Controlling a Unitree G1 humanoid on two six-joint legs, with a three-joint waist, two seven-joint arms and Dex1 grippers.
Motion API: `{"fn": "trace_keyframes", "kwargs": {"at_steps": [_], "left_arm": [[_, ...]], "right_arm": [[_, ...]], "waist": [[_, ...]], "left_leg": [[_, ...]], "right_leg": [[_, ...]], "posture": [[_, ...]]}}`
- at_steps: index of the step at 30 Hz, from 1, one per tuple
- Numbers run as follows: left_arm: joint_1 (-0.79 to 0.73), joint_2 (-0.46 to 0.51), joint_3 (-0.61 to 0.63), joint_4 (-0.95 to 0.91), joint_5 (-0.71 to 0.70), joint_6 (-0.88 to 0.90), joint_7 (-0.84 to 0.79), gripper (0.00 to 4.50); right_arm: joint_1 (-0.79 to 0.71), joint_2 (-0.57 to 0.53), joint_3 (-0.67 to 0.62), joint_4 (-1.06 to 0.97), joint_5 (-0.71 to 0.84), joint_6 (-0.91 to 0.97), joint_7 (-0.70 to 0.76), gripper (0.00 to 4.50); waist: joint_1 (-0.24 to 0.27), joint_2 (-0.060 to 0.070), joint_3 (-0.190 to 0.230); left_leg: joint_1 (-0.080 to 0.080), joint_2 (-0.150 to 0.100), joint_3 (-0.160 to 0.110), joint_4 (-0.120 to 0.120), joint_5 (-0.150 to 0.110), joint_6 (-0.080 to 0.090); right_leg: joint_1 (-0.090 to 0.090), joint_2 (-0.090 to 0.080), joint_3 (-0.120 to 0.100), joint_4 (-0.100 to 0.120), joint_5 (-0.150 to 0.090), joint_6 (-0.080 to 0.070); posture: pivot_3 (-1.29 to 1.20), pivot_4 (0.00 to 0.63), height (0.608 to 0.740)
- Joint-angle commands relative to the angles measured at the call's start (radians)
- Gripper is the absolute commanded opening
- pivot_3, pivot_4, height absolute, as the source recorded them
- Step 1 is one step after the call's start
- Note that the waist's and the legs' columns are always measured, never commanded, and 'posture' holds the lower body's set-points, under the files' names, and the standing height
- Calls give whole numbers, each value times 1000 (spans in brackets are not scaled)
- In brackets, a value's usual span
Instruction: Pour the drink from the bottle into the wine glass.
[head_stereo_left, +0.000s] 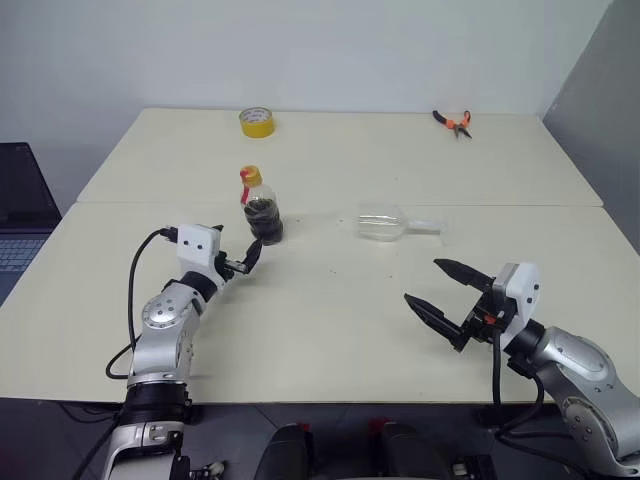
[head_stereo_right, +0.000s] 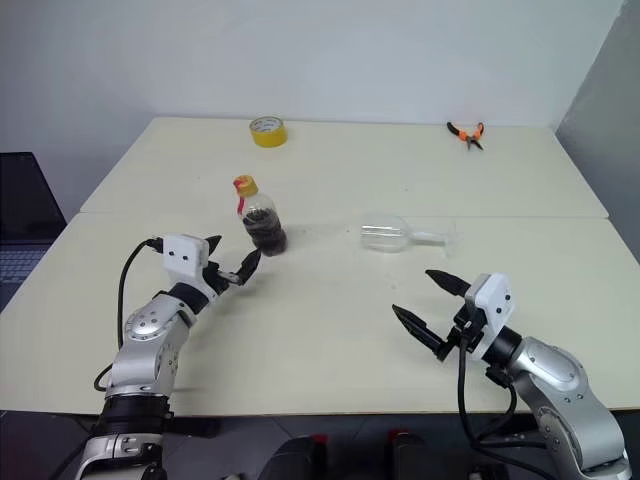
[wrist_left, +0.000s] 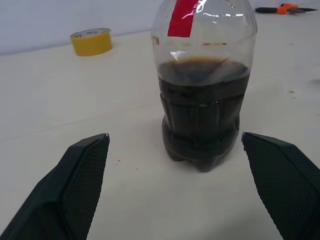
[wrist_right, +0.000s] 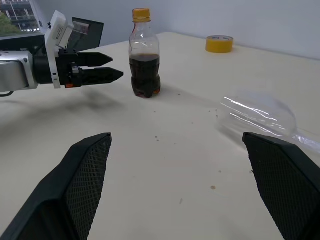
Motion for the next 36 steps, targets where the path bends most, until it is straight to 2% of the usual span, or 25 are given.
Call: {"fn": "trace_keyframes", "kwargs": {"at_steps": [1,13,36], "left_arm": [[-39,1,-11,39,0,-34,-22,4490],[-202,-5,-49,277,34,-105,-71,4490],[-455,-32,-47,674,47,-277,-105,4490]], "right_arm": [[-4,4,-4,17,-7,-42,32,4500],[-25,18,22,48,-41,-71,51,4500],[-122,8,25,-30,-13,65,1,4500]], "waist": [[1,0,0],[3,-1,1],[6,-2,1]], "left_leg": [[0,0,0,0,0,0],[0,0,0,0,0,0],[-1,-1,-1,1,0,0]], "right_leg": [[0,0,0,0,0,0],[0,0,-1,1,0,0],[-1,0,-1,1,0,0]], "posture": [[0,150,740],[0,150,740],[0,150,740]]}}
